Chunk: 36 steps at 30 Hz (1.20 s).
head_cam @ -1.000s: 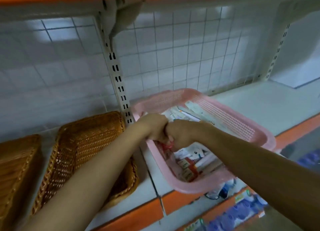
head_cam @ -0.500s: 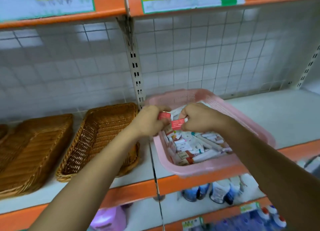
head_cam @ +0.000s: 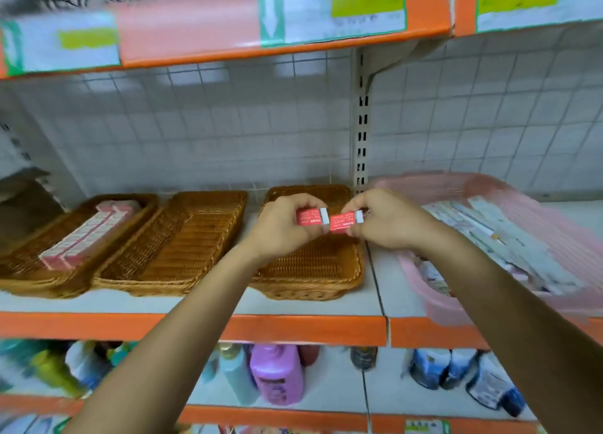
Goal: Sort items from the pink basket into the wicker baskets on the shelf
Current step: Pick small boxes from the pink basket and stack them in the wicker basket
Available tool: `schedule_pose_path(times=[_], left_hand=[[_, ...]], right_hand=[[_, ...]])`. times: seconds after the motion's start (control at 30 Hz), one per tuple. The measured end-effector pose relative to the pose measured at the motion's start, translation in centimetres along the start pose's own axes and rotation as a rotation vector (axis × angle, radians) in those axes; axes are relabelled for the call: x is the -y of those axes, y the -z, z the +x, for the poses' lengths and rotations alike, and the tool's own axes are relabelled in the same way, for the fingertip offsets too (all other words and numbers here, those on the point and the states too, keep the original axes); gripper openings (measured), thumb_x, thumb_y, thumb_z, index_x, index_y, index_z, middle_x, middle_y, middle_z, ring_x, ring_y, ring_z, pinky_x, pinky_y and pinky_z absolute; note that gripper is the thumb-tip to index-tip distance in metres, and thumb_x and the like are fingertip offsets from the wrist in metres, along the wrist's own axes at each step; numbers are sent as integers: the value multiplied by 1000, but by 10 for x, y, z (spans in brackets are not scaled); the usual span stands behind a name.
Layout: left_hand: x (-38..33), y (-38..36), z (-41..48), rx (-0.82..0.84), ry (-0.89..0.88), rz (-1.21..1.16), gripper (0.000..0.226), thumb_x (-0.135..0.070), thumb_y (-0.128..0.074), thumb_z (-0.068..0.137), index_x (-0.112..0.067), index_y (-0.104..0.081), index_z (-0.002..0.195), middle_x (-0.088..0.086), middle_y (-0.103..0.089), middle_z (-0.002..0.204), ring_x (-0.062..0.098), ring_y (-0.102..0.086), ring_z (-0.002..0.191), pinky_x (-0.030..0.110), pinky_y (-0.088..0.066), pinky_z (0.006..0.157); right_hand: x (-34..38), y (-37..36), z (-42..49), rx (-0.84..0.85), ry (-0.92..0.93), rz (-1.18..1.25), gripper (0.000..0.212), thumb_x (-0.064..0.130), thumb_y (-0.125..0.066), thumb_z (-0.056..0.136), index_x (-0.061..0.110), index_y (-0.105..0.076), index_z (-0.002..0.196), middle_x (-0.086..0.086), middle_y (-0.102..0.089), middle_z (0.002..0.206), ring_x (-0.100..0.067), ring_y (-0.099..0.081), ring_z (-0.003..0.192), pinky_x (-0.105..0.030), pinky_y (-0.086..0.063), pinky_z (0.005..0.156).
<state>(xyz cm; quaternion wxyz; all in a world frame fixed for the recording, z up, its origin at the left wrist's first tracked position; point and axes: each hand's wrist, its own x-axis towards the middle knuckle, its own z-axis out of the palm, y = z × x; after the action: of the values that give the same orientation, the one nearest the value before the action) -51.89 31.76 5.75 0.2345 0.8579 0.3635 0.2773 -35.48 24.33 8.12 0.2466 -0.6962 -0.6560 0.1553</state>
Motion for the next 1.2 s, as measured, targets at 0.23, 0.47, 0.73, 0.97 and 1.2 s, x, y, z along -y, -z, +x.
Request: schedule_pose_path(times=[0.23, 0.47, 0.73, 0.97, 1.2], left_hand=[[63, 72, -53, 40, 35, 114, 22, -21, -72, 81, -30, -62, 100, -11, -62, 93, 5, -55, 83, 17, -42, 72], [123, 140, -102, 63, 57, 234, 24, -18, -68, 83, -19, -63, 106, -11, -58, 86, 6, -53, 74, 18, -39, 63], [177, 200, -146, 108, 89, 311, 32, -15, -62, 85, -21, -65, 116, -7, -60, 93, 7, -52, 80, 9, -33, 60], [216, 228, -155, 21, 127, 324, 28, -17, -62, 87, -18, -65, 115, 1, -66, 102, 12, -53, 83, 19, -32, 64], [252, 256, -132, 4, 191, 406, 30, -21, -59, 88, -24, -63, 118, -5, -60, 90, 15, -53, 79, 23, -31, 63]], right_hand=[[85, -60, 14, 30, 72, 24, 20, 19, -69, 83, 26, -71, 101, 12, -58, 78, -3, -51, 70, -24, -41, 62], [163, -129, 34, 120, 48, 163, 19, 8, -64, 85, 23, -68, 96, 2, -68, 61, -6, -59, 49, -23, -51, 54], [232, -192, 59, 225, 84, 307, 20, 5, -64, 86, 21, -67, 99, -7, -71, 72, -10, -64, 56, -25, -54, 62], [266, -226, 99, 311, 81, 431, 19, -2, -61, 85, 14, -67, 95, -13, -71, 78, -16, -65, 67, -32, -55, 72], [288, -243, 154, 363, 55, 542, 17, -2, -54, 91, 8, -64, 101, -8, -63, 66, -4, -58, 46, -12, -46, 44]])
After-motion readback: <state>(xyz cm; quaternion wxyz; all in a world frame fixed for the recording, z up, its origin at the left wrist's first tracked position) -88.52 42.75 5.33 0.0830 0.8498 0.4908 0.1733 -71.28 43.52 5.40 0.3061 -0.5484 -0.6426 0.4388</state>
